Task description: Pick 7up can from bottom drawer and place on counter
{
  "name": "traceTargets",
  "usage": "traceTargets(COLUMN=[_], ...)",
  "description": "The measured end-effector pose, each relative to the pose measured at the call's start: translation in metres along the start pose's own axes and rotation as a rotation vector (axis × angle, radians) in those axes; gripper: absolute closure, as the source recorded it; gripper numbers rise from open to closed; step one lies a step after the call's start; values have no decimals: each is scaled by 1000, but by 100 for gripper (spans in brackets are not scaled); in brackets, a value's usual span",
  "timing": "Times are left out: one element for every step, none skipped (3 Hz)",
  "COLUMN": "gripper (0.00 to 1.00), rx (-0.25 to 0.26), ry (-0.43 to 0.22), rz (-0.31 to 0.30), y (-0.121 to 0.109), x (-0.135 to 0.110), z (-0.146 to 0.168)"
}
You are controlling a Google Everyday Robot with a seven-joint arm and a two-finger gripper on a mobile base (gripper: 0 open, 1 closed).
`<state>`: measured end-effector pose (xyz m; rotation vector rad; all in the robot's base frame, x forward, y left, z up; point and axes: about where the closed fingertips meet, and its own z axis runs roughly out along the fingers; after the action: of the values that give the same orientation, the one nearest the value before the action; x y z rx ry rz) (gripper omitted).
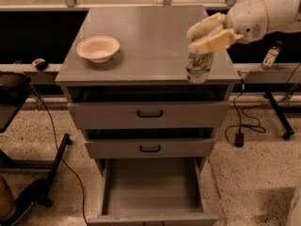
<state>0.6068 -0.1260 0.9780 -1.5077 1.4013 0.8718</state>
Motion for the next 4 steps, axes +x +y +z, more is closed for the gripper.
traceTargets(gripper=[100,100,100,100], rx=[122,235,296,324], ry=[19,43,6,-32], rz=[75,117,145,166], y=[-34,-62,-84,-98], x=[-7,-10,-9,-4], z=[-2,-3,7,24])
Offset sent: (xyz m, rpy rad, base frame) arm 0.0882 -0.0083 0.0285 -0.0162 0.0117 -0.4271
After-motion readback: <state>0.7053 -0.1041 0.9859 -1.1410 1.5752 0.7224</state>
